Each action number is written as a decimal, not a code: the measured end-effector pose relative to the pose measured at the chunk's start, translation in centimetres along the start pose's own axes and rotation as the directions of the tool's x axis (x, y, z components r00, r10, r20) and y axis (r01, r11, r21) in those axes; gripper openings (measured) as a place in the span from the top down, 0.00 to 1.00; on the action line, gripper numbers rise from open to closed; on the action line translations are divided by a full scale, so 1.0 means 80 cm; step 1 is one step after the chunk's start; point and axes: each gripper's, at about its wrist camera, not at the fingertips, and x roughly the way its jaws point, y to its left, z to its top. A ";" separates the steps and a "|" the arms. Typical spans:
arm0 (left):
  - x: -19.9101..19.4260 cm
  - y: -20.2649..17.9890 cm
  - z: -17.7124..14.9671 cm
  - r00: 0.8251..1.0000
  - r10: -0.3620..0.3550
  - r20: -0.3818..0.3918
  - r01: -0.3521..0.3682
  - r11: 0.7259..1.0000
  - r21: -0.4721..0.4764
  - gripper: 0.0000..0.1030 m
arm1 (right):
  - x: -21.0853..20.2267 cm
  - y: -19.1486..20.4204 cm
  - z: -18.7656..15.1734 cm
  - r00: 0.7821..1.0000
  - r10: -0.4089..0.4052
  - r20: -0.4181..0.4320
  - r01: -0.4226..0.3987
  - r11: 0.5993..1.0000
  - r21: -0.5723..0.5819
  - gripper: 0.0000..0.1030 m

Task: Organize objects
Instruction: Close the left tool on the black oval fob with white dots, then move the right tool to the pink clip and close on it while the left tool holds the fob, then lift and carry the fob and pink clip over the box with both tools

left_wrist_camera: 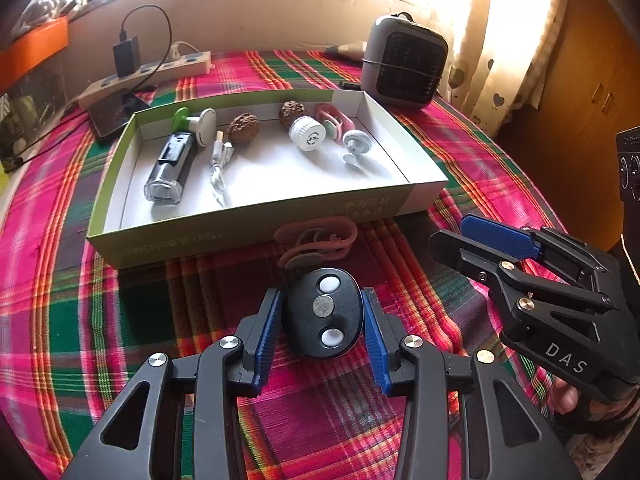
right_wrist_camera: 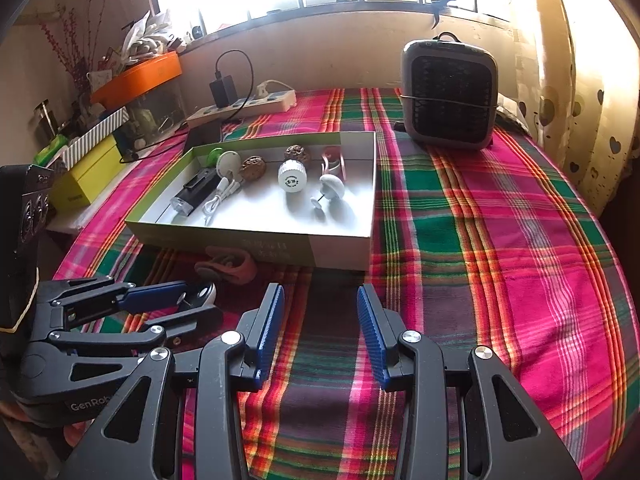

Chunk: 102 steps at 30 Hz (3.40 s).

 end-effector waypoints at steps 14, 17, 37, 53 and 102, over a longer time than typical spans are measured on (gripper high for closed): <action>-0.017 0.067 -0.015 0.998 0.064 0.014 -0.063 0.994 -0.095 0.63 | 0.039 0.036 0.014 0.987 0.152 -0.059 -0.154 0.988 -0.025 0.61; -0.018 0.078 -0.016 0.998 0.064 0.017 -0.062 0.992 -0.108 0.63 | 0.043 0.043 0.018 0.986 0.159 -0.052 -0.161 0.986 -0.045 0.61; -0.020 0.104 -0.014 0.999 0.034 0.033 -0.030 0.993 -0.115 0.63 | 0.053 0.086 0.005 0.966 0.218 -0.139 -0.243 0.947 -0.209 0.61; -0.020 0.110 -0.013 0.999 0.026 0.033 -0.022 0.993 -0.112 0.63 | 0.072 0.101 0.016 0.963 0.217 -0.162 -0.254 0.931 -0.262 0.61; -0.020 0.102 -0.015 0.997 0.073 0.038 -0.070 0.994 -0.088 0.63 | 0.077 0.133 0.014 0.988 0.092 -0.123 -0.126 0.943 -0.309 0.76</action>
